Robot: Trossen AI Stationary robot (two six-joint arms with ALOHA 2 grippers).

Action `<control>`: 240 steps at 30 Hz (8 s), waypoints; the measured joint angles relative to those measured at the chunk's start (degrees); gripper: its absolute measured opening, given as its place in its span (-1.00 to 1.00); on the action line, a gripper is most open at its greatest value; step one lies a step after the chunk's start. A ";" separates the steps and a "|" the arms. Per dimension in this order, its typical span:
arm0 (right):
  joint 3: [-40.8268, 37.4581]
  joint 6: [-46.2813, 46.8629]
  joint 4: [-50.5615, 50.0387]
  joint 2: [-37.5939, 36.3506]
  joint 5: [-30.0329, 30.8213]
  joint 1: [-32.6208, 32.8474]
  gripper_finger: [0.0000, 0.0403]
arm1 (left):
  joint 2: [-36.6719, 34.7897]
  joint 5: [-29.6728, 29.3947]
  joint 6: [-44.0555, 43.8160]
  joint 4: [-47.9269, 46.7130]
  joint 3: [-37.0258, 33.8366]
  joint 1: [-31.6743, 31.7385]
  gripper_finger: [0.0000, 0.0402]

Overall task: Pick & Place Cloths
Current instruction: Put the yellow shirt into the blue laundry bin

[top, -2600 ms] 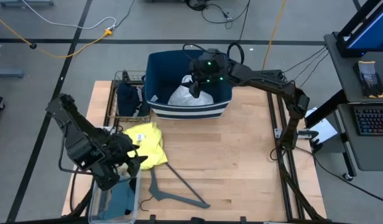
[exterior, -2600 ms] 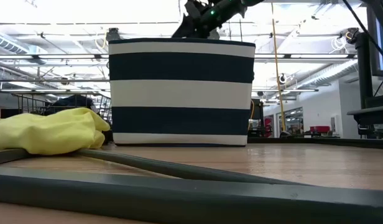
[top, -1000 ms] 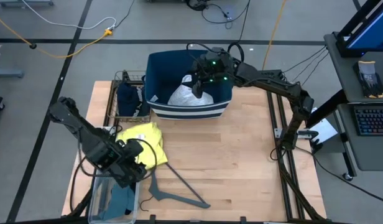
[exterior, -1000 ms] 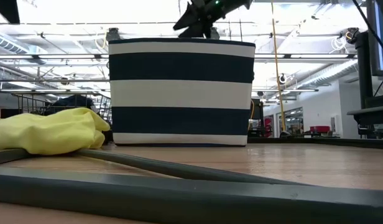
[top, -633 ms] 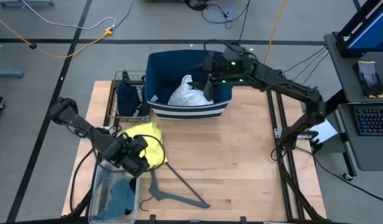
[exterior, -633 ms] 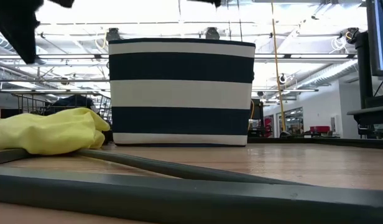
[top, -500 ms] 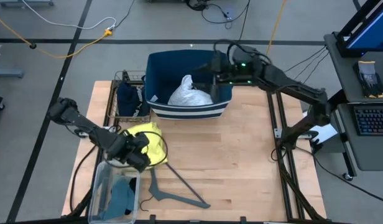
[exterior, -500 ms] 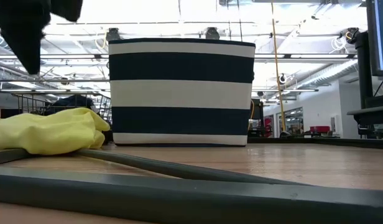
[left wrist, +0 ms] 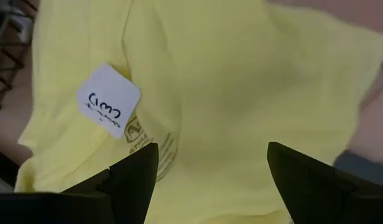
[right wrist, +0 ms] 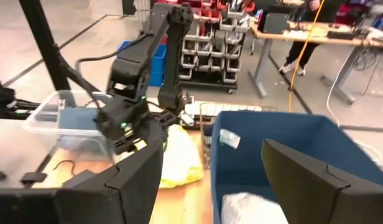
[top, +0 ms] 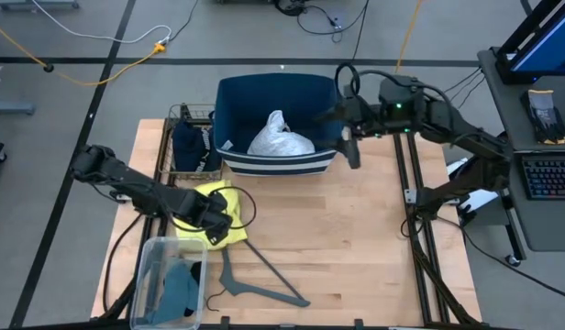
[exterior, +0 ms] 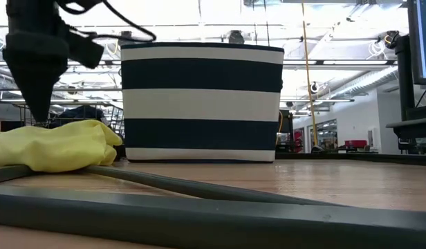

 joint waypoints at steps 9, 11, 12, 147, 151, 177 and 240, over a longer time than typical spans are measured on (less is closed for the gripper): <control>0.00 2.43 -5.06 -1.99 -0.02 0.20 0.33 | 0.00 2.90 3.27 1.35 -2.87 3.27 0.52; 0.00 2.40 -5.33 -2.02 -0.04 0.20 0.33 | 0.00 2.88 4.30 2.36 -2.87 3.85 0.52; 0.00 2.41 -5.21 -2.02 -0.03 0.20 0.33 | 0.00 2.85 4.77 2.86 -2.87 4.08 0.52; -0.04 3.45 -6.21 -2.00 -0.39 0.20 0.33 | -45.89 -6.63 17.46 83.97 -14.89 8.07 -0.80; -0.04 3.45 -6.21 -2.02 -0.34 0.20 0.33 | -43.92 -7.99 20.74 92.38 -14.88 8.08 -0.80; -0.04 3.45 -6.02 -2.02 -0.30 0.19 0.33 | -29.16 -2.39 46.79 102.09 -3.38 27.65 -0.80; -0.04 3.93 -7.31 -2.02 -0.30 0.17 0.33 | 24.09 13.19 88.06 31.33 35.28 50.65 -0.71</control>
